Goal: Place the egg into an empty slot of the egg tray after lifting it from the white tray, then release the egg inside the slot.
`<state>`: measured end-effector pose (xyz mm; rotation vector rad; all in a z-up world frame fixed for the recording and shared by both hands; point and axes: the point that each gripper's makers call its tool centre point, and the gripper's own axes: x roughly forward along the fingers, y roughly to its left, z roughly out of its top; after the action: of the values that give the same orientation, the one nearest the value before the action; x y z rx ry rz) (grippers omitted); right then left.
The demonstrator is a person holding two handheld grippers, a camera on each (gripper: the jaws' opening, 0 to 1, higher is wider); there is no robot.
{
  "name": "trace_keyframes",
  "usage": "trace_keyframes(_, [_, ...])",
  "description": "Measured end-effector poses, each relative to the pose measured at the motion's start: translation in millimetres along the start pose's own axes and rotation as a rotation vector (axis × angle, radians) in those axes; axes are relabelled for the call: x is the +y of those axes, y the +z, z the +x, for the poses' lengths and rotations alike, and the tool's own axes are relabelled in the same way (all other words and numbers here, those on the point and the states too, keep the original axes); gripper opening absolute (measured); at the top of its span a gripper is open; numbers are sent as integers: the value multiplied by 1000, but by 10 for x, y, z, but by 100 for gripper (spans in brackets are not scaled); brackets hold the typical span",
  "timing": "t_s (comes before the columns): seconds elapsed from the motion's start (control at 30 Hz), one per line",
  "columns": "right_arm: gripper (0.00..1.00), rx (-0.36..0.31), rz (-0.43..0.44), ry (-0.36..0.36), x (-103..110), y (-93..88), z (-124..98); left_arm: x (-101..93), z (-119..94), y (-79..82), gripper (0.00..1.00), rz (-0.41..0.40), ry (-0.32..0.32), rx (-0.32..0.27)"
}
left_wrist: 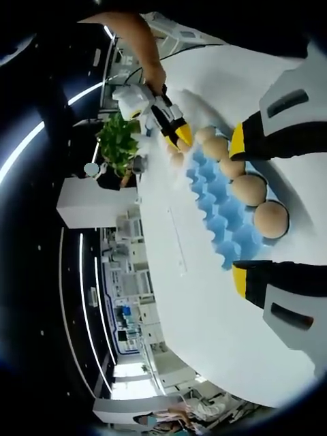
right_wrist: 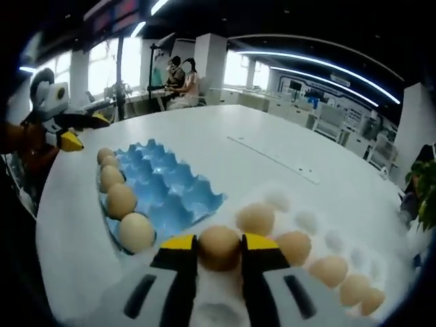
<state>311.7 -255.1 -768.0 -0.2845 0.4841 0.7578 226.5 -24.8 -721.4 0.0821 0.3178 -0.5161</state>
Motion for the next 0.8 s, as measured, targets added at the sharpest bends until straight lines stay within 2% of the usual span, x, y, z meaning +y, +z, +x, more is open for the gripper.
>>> trace_keyframes(0.1, [25, -54, 51, -10, -60, 140, -80, 27, -14, 5, 62, 7, 8, -3])
trace_keyframes(0.2, [25, -73, 66, -18, -89, 214, -121, 46, -17, 7, 63, 8, 12, -5])
trace_keyframes(0.37, [25, -105, 85, 9, 31, 353, -110, 58, -12, 1, 64, 1, 10, -1])
trace_keyframes(0.53, [25, -146, 58, 70, 293, 574, -13, 82, -7, -14, 68, -5, 15, 6])
trace_keyframes(0.8, [25, -186, 25, 225, 889, 936, 339, 175, -10, -28, 76, -21, 40, 7])
